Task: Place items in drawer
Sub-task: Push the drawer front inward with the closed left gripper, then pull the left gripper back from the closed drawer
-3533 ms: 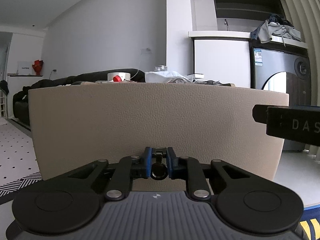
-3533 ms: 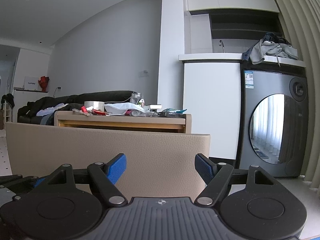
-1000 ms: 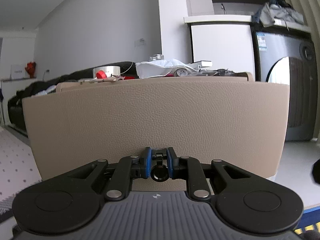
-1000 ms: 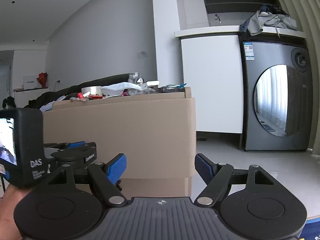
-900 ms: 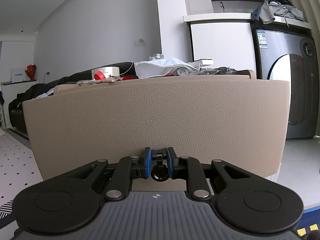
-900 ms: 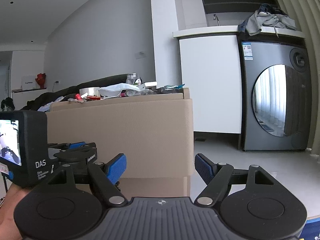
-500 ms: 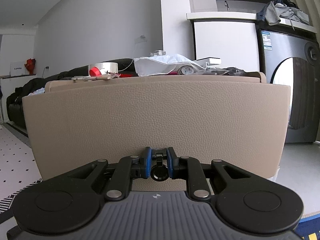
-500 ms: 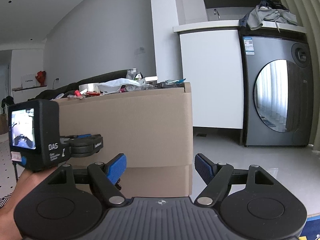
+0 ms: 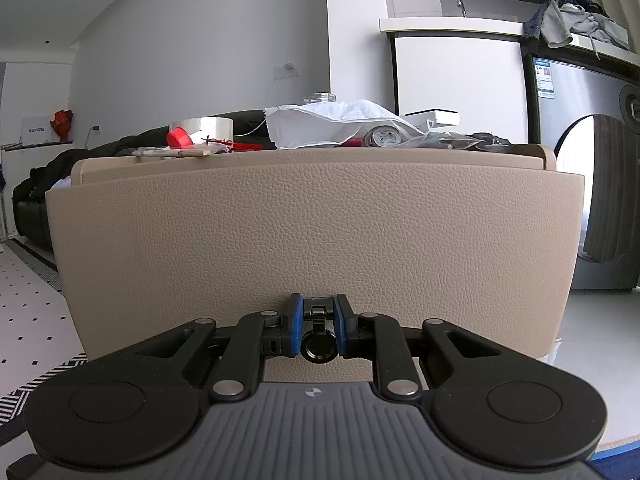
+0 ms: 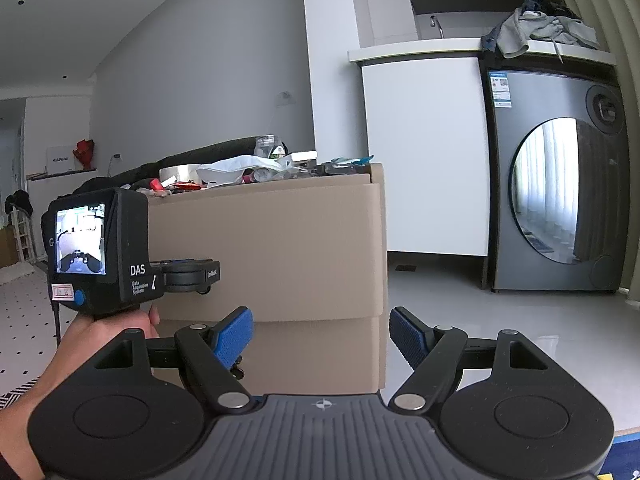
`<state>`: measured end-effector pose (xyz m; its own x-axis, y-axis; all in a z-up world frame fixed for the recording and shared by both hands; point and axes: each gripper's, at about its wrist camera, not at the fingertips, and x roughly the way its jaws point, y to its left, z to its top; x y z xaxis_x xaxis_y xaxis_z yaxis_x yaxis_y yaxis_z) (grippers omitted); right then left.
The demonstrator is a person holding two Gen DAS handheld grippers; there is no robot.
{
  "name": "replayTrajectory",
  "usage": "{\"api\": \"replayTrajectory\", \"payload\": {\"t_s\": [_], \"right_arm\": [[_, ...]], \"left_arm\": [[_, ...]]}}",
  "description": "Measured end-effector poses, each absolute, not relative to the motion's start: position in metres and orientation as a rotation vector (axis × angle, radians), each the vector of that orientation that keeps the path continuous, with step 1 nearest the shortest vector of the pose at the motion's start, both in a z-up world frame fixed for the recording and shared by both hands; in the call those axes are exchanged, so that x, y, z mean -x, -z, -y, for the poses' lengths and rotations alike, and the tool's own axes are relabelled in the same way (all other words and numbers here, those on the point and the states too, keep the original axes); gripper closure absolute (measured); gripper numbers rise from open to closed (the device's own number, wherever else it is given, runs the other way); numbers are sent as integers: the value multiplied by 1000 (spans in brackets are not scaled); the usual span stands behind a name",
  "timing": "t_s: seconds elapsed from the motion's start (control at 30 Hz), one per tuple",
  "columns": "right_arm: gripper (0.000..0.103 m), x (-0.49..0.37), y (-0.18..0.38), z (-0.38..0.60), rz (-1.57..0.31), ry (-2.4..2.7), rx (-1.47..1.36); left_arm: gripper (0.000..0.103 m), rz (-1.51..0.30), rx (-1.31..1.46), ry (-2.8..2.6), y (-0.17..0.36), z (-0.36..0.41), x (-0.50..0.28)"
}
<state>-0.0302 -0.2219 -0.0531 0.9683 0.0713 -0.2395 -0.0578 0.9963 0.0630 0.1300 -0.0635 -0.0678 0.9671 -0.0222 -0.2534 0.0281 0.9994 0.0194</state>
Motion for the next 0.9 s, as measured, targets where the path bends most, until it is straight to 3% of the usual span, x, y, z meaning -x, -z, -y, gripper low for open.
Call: {"api": "replayTrajectory", "payload": {"t_s": [0.9], "right_arm": [[24, 30, 54, 226, -253, -43, -67]], "left_arm": [[83, -244, -41, 3, 71, 74, -164]]}}
